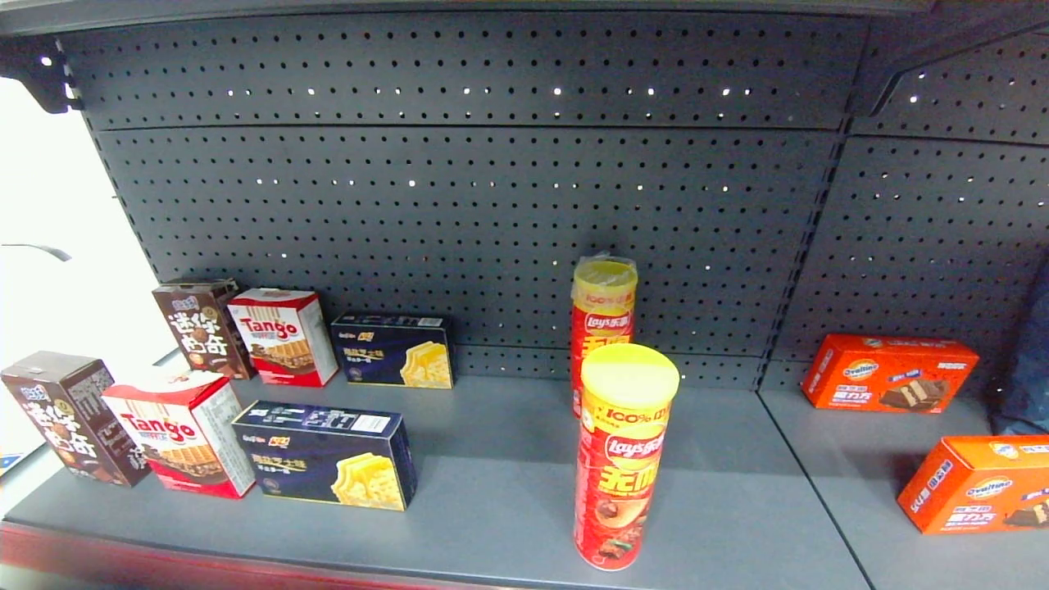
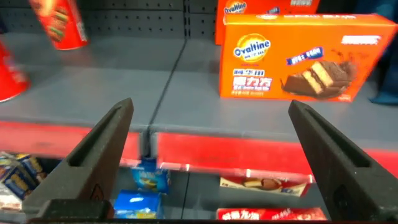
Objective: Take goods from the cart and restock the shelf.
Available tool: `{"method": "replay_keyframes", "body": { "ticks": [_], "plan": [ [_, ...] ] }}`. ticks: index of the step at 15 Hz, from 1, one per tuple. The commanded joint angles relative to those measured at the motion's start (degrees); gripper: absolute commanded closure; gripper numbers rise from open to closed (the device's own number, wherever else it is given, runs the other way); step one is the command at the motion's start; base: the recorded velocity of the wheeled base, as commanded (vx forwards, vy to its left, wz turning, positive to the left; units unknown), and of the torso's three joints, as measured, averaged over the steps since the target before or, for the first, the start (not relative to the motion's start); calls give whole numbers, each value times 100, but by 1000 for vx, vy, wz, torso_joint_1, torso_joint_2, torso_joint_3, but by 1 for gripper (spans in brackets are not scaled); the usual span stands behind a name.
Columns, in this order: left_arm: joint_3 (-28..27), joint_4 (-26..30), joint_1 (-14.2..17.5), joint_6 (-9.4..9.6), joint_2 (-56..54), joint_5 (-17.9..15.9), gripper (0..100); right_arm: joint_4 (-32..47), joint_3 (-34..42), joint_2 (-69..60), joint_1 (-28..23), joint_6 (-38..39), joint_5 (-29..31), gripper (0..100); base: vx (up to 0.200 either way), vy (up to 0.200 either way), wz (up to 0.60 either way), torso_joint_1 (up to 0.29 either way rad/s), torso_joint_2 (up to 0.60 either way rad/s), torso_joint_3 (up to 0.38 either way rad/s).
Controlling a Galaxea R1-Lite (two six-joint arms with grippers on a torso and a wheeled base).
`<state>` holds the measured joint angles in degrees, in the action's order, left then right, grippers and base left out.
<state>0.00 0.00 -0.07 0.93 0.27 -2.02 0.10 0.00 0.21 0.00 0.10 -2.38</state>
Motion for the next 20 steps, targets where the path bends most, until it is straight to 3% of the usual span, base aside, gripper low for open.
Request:
{"method": "replay_keyframes", "body": {
  "ticks": [1, 4, 20],
  "plan": [
    [0, 0, 7, 13, 8, 0, 0, 17, 0, -3, 9, -1, 0, 0, 0, 0, 0, 0, 0, 0],
    [0, 0, 7, 4, 8, 0, 0, 8, 0, -3, 9, -1, 0, 0, 0, 0, -400, 5, 3, 3],
    [0, 0, 7, 13, 8, -17, 0, 8, 0, -3, 9, -1, 0, 0, 0, 0, 0, 0, 0, 0]
  ]
}}
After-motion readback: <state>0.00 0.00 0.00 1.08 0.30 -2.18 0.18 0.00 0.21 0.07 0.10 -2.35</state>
